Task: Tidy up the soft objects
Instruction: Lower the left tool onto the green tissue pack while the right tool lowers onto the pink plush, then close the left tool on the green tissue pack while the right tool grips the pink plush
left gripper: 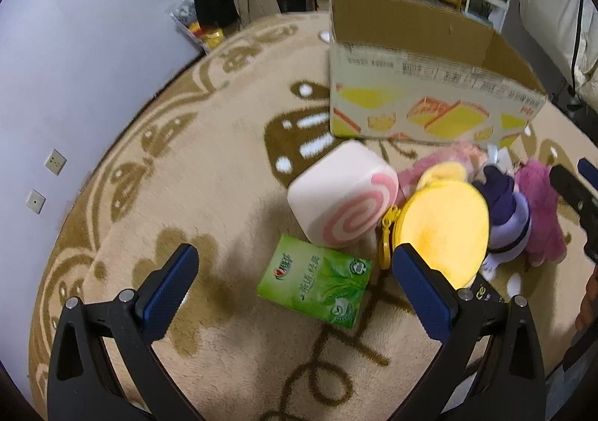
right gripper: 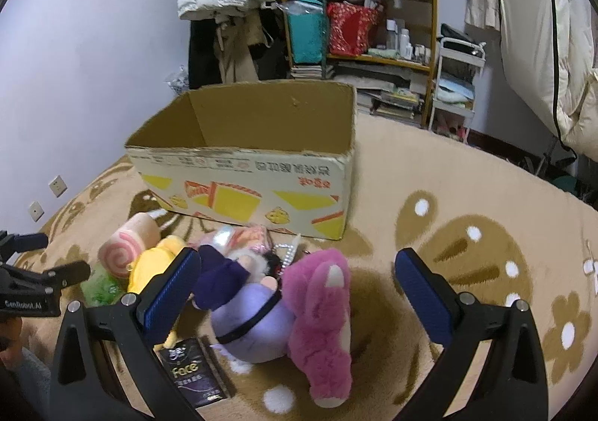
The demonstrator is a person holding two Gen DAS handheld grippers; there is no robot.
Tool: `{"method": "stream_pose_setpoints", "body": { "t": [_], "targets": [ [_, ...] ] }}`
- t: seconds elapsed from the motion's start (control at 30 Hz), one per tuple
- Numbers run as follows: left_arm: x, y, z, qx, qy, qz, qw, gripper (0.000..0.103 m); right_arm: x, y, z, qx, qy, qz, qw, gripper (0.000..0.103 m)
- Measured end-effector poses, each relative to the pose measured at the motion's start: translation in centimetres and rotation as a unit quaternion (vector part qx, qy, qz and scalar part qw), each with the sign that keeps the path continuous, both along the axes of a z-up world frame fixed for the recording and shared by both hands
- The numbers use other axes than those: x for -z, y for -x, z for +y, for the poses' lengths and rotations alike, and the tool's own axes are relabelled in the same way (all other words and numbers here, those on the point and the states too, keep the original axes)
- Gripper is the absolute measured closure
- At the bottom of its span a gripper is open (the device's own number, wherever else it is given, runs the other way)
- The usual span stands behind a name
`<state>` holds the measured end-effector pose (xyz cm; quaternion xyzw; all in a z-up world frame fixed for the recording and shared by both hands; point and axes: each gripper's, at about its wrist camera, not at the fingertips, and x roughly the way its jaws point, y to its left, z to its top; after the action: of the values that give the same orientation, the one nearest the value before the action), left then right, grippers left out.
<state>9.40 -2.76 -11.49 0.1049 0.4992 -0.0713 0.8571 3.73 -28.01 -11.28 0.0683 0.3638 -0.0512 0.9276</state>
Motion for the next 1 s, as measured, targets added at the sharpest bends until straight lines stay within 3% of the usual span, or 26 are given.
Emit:
{"method": "stream_pose_setpoints", "body": {
  "t": [0.43,0.57,0.67,0.73,0.8,0.87,0.97,1.0],
  "targets": [
    [3.5,-1.7,-0.3,-0.001,-0.012,0.065,0.9978,0.001,3.2,-1.9,-2.3,0.019,-0.028,0.044,0.998,0.002],
    [4.1,-2.1,-0.1,-0.005,-0.005,0.074,0.9972,0.001,3.9,-2.4,-2.4,0.022,-0.021,0.051,0.998,0.011],
    [4.6,-2.3,-0.1,-0.006,-0.006,0.084,0.9964,0.001,4.6,-2.7,-2.3,0.022,-0.011,0.062,0.998,0.026],
    [4.7,-2.4,-0.2,-0.003,-0.006,0.084,0.9965,0.002,4.8,-2.9,-2.1,0.018,-0.013,0.064,0.998,0.029],
    [4.8,-2.4,-0.3,0.004,0.0,0.087,0.9962,0.015,4.8,-2.8,-2.0,0.014,-0.014,0.062,0.998,0.037],
    [5.2,-2.4,-0.5,0.009,-0.002,0.1,0.9949,0.018,4.8,-2.8,-1.7,0.008,-0.01,0.062,0.998,0.041],
    [5.7,-2.3,-0.5,0.011,-0.008,0.108,0.9941,0.022,5.0,-2.8,-1.3,-0.004,-0.013,0.066,0.998,0.057],
    [5.7,-2.3,-0.5,0.011,-0.007,0.106,0.9943,0.023,5.0,-2.9,-1.1,-0.005,-0.008,0.067,0.998,0.057]
  ]
}}
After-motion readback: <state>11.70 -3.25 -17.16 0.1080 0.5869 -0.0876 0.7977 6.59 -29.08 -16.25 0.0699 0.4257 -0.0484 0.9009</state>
